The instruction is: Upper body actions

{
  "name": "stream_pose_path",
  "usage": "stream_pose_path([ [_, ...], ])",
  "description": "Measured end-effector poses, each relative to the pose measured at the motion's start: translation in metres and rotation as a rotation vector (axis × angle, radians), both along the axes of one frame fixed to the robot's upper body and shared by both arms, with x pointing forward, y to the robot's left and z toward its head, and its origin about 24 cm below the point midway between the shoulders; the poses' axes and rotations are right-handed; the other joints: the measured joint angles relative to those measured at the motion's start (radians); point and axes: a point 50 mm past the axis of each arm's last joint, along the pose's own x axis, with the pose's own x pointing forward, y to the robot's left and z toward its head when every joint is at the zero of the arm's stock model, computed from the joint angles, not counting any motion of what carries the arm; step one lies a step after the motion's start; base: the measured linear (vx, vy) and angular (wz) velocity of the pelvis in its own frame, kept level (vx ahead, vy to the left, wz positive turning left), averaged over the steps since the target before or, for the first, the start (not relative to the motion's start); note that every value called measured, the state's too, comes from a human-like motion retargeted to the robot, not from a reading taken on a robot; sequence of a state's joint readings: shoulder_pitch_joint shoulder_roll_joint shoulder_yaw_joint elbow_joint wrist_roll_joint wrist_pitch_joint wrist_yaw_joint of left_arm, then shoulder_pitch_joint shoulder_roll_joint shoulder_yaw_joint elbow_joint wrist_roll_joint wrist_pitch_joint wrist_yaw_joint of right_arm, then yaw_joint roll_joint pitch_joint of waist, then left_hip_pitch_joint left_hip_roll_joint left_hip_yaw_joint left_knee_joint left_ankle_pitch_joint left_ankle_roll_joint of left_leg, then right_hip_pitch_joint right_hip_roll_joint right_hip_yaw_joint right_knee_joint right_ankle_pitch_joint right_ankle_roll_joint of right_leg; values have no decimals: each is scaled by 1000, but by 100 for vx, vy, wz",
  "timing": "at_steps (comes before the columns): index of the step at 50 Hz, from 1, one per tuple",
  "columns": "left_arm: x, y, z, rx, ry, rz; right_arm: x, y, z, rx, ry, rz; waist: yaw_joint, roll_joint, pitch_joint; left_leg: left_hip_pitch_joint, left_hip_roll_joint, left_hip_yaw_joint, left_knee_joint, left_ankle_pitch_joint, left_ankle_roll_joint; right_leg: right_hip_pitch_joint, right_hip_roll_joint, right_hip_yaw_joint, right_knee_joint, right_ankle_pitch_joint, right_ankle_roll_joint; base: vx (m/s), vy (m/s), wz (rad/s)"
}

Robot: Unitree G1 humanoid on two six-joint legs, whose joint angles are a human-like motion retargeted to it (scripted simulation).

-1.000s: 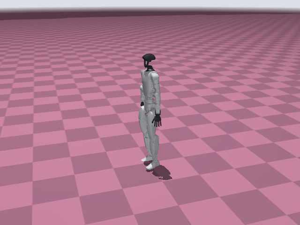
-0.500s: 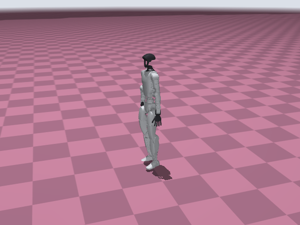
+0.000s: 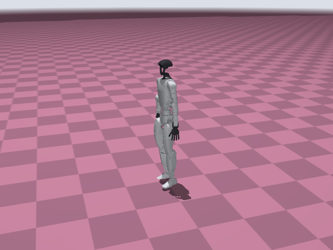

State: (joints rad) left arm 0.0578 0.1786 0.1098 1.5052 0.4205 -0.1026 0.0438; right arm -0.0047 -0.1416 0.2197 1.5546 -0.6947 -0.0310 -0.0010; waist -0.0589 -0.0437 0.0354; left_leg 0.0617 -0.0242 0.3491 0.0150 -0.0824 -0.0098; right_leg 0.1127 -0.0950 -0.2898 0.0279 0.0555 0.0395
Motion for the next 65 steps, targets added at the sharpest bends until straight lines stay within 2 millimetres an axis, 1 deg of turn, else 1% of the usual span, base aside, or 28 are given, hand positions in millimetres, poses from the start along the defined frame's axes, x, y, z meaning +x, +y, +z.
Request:
stream_pose_path([
  [5, 0, -1, 0, -18, -2, 8, 0, 0, 0, 0, 0, 3, 0, -1, 0, 0, 0, 0, 0, 0, 0, 0, 0, 0, 0, 0, 0, 0, 0, 0],
  [13, -1, -5, -1, -61, -11, 75, 0, 0, 0, 0, 0, 7, 1, -2, 0, 1, 0, 2, 0, 0, 0, 1, 1, 1, 0, 0, 0, 0, 0, 0],
  [30, -5, -4, -1, -46, 24, 82, -1, 1, 0, 2, 2, 16, 1, -4, -2, 1, 0, 1, 0, 0, 1, 1, 0, 1, 0, 1, 0, 0, 0, 0],
  [40, -6, -5, -1, -57, 25, 122, -1, 1, 0, 2, 2, 18, 4, -4, -1, 1, 0, 3, 0, 0, 1, 1, 1, 2, 0, 1, 0, 0, 0, 0],
  [65, -7, -6, -1, -60, 42, 124, 0, 1, 0, 1, 2, 30, 5, -3, 1, -1, -1, -1, 1, 2, 2, 3, -1, -2, -1, 2, 0, 0, 0, 0],
])
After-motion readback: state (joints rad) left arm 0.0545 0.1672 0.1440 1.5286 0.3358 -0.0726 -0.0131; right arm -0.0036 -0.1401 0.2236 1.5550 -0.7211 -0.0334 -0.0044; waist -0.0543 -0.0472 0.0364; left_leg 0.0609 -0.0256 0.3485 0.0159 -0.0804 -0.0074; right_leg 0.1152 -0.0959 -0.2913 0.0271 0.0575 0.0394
